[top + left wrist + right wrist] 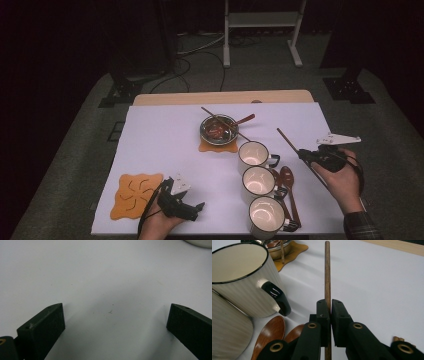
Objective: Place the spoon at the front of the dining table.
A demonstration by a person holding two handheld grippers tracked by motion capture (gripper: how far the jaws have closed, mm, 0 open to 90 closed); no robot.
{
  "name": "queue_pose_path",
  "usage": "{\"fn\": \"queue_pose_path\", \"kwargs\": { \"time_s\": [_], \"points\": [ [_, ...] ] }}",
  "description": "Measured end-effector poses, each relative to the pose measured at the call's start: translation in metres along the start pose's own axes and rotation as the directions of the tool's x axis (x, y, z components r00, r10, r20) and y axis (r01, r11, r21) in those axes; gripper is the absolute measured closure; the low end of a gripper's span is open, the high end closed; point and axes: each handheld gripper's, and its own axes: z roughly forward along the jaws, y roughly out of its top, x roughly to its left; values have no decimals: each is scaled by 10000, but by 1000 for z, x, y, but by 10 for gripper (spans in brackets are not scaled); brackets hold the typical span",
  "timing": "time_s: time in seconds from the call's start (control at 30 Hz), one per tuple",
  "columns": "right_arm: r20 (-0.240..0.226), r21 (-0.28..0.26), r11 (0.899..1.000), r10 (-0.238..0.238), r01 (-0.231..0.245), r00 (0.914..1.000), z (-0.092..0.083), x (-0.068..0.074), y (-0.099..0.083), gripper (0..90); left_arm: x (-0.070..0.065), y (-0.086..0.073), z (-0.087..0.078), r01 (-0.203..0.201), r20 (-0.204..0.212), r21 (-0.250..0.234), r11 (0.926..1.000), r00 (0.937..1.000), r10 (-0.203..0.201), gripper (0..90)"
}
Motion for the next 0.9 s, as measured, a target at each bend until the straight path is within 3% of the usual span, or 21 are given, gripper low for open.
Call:
{"fn": "queue_pose_path", "kwargs": {
  "time_s": [0.9],
  "points": [
    [-259,-91,9994,-329,327,9991,11,6,22,841,0,0,0,36,-3,-24,10000,10000,-36,5]
  ]
}}
